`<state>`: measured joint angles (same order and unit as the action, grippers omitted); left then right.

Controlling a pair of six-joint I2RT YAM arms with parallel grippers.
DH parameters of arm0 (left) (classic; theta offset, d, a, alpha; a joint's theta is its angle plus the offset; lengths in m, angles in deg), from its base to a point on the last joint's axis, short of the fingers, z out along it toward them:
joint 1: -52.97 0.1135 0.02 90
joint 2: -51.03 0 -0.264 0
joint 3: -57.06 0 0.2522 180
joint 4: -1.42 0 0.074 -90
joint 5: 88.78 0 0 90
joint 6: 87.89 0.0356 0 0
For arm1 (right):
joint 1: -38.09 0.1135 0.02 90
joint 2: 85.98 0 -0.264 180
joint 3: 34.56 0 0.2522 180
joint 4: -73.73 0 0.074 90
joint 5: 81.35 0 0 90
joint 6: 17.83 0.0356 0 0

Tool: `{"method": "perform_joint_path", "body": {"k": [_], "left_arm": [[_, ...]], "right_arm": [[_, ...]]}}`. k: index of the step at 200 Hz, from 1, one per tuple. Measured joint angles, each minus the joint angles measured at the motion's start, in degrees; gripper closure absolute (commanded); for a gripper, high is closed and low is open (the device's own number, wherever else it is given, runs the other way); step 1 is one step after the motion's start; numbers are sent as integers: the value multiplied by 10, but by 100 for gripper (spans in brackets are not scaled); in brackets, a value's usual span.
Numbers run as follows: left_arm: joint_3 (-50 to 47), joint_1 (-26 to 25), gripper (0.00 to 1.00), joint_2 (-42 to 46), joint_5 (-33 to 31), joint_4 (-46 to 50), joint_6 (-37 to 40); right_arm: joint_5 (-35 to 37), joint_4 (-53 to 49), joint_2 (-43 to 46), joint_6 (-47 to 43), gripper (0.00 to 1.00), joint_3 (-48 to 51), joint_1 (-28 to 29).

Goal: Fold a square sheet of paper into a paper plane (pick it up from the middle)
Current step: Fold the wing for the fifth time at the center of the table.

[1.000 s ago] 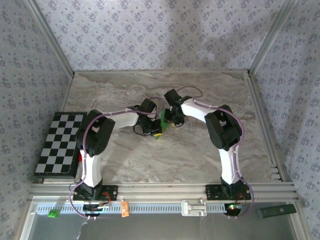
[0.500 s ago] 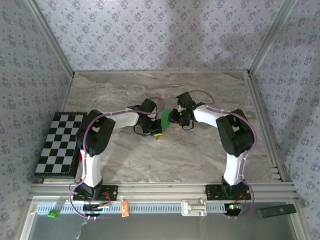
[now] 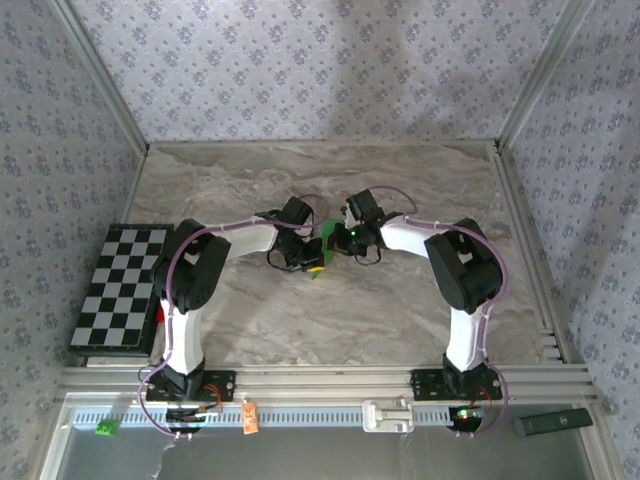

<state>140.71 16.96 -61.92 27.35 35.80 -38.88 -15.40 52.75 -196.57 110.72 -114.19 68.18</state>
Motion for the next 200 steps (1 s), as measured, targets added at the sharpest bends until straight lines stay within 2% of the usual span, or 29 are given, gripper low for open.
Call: {"method": "perform_joint_path", "body": {"k": [68,107,200], "left_arm": [[0,0,99,0,0,0,0],[0,0,96,0,2,0,0],[-24,-2,96,15,4,-13,11]], "right_arm": [[-22,5,-33,0,94,-13,-1],[-26,-10,-42,0,94,-25,-6],[-31,-64,-64,9,96,-69,-9]]}}
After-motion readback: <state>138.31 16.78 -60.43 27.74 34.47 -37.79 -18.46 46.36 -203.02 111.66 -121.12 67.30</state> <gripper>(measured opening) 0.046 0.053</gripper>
